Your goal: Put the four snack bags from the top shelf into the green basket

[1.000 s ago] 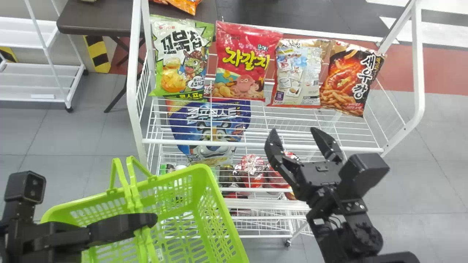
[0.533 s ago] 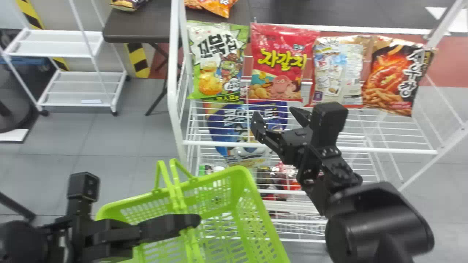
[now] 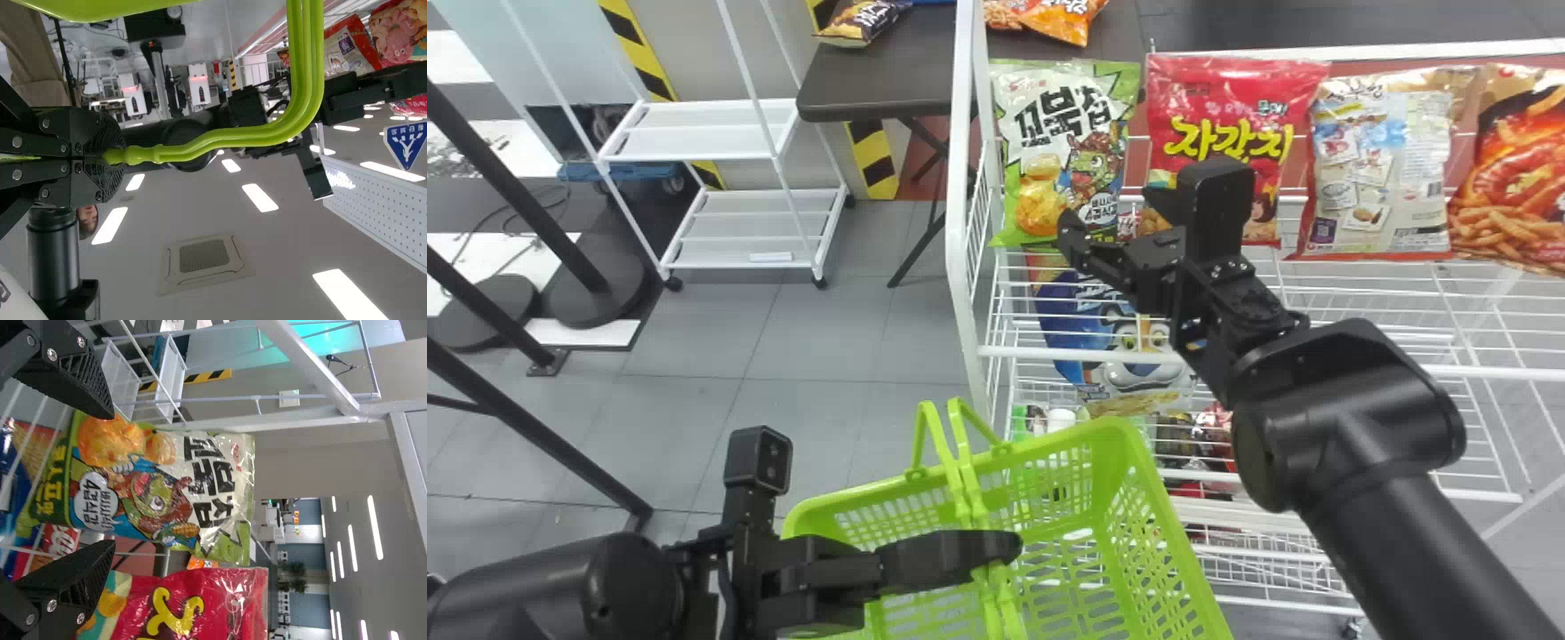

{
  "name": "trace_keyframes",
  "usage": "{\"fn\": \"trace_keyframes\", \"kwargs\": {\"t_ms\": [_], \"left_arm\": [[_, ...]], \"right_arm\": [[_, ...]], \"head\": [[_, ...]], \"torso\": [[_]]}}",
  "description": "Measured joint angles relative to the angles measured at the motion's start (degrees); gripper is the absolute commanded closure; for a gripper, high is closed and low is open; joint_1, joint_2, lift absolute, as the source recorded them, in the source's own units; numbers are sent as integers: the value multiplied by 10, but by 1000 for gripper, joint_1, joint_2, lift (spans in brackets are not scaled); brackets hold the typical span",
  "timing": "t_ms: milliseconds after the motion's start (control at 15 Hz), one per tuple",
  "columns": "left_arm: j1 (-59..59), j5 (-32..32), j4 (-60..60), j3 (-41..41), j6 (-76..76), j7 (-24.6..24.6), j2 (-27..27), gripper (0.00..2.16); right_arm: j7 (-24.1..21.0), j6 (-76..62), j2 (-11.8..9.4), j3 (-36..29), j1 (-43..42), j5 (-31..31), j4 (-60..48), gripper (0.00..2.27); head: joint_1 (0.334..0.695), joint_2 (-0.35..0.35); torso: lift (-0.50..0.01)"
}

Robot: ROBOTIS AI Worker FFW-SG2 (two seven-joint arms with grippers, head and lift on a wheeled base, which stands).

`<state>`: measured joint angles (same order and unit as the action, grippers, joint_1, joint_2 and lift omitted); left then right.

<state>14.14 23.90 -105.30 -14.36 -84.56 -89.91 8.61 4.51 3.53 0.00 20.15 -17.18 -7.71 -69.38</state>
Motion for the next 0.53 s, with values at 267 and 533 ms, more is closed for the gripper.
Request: {"fn": "trace_keyframes", "kwargs": {"t_ms": [267, 533], "left_arm": [[-3, 1, 4, 7, 13, 0, 0, 2145], [-13, 2, 13, 17, 16, 0, 0, 2145]], "right_arm": [[59, -80, 0, -2, -83, -49, 150, 164], [110, -99, 0, -4, -117, -78, 213, 252]], "head": [[695, 101], [695, 91]], "torso": [[0], [0]]}}
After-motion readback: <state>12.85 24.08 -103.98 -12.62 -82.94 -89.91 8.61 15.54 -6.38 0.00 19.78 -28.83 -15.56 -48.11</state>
